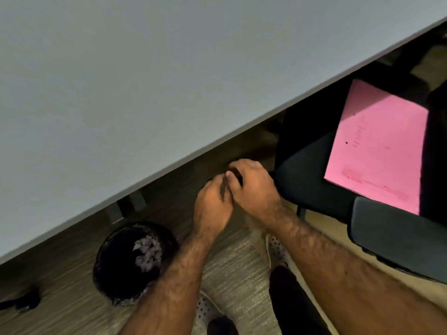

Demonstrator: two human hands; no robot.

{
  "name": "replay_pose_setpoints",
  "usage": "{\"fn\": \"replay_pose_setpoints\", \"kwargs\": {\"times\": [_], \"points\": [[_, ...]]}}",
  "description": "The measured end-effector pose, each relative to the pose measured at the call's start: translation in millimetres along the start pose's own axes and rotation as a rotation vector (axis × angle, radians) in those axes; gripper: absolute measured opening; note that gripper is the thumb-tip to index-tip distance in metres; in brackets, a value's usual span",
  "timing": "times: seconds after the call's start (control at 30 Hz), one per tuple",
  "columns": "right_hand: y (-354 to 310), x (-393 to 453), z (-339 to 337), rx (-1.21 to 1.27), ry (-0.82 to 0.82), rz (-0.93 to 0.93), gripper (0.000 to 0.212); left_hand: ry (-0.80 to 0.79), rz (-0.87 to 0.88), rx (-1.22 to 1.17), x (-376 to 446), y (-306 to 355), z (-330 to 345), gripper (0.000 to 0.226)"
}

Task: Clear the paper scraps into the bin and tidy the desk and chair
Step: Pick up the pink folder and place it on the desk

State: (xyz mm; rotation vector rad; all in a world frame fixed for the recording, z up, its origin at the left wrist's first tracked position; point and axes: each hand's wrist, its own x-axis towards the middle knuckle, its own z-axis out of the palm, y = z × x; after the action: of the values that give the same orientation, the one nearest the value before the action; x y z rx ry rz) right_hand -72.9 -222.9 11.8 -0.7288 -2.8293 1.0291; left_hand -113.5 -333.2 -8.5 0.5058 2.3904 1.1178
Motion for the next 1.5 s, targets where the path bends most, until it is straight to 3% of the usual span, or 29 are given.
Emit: {"fn": "replay_pose_setpoints", "kwargs": {"times": [0.2, 0.33, 0.53, 0.63, 0.8, 0.9, 1.03, 1.3, 1.5], "points": [[70, -13, -106, 0.171, 0.288, 0.293, 0.027, -0.203, 0.128, -0.02, 26, 110, 74, 0.036], [130, -24, -166, 0.254, 0.389, 0.495, 0.033, -0.339, -0.003, 0.005, 44, 151, 127, 0.044], [249, -52, -199, 0.334, 0.339, 1.14, 0.06, -0.459, -0.315, -0.03, 60, 175, 196, 0.058], [284, -61, -196, 0.33, 0.194, 1.329, 0.069, -0.394, -0.295, 0.044, 65, 181, 216, 0.049], [299, -60, -196, 0.291, 0.103, 1.377, 0.065, -0.334, -0.302, -0.031, 69, 191, 220, 0.044], [294, -68, -201, 0.347, 0.082, 1.427, 0.061, -0.44, -0.377, -0.237, 71, 208, 211, 0.035], [271, -80, -224, 0.415, 0.277, 1.397, 0.053, -0.575, -0.443, -0.314, 65, 240, 195, 0.029], [178, -136, -289, 0.375, 0.527, 1.139, 0.033, -0.579, -0.47, -0.244, 20, 282, 125, 0.025], [92, -185, -312, 0.364, 0.734, 1.054, 0.031, -0.586, -0.327, -0.185, -36, 306, 60, 0.022]]}}
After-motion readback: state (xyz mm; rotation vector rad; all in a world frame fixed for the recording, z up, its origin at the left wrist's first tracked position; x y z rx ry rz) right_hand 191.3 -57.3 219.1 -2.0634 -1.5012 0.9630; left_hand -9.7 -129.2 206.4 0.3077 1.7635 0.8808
